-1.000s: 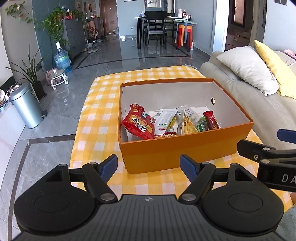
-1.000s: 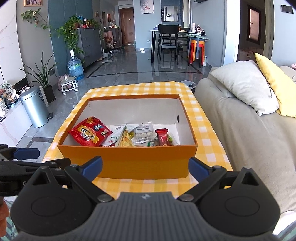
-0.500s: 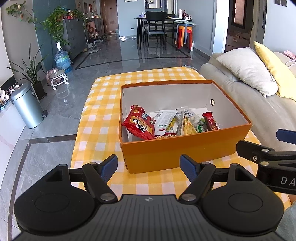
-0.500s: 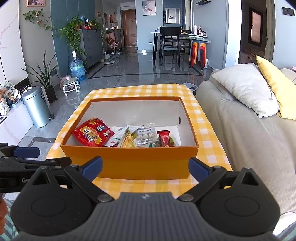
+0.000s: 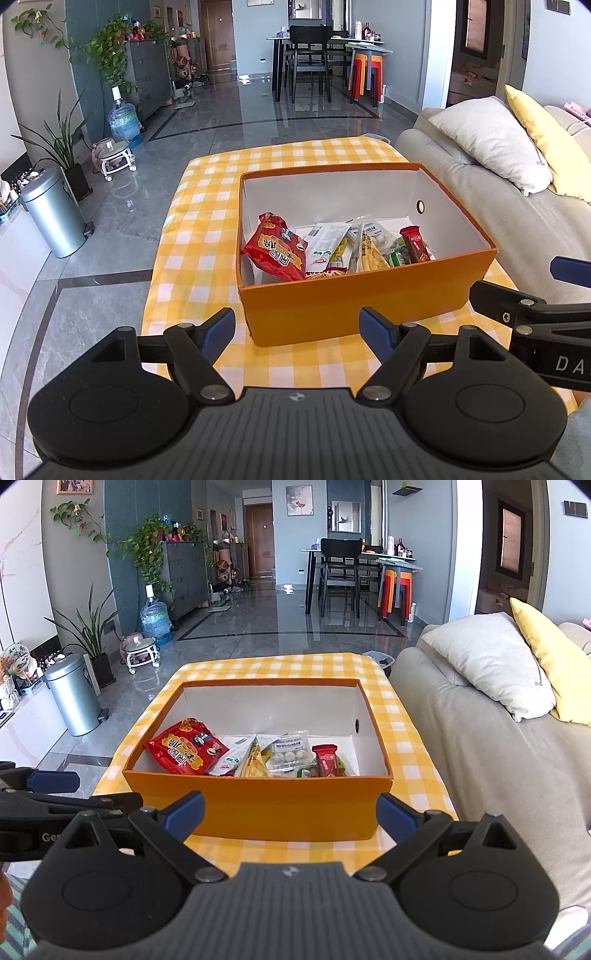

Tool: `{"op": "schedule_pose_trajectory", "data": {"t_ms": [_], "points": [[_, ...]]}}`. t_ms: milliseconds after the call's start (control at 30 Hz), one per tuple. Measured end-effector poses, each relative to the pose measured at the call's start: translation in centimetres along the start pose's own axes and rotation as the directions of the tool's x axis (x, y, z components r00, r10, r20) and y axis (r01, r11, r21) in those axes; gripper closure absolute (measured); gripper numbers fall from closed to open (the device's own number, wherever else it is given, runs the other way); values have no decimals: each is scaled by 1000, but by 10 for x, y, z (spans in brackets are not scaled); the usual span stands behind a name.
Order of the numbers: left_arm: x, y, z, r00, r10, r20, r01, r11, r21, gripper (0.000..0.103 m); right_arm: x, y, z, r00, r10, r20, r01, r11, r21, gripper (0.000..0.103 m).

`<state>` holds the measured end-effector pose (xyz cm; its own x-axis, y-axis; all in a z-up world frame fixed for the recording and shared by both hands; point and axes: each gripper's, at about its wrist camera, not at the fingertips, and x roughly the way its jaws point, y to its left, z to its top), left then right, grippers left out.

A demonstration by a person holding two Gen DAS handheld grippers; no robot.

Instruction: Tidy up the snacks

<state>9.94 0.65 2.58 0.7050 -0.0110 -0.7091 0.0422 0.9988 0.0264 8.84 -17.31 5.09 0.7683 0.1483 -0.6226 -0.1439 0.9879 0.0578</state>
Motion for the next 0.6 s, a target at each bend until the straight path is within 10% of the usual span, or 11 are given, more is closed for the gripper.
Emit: {"op": "schedule_pose_trajectory", "data": {"t_ms": [600], "points": [[-2, 0, 1, 1000, 3, 1, -3, 1000, 0, 13, -4, 0, -1, 1000, 1, 6, -1, 1000, -7, 7]]}}
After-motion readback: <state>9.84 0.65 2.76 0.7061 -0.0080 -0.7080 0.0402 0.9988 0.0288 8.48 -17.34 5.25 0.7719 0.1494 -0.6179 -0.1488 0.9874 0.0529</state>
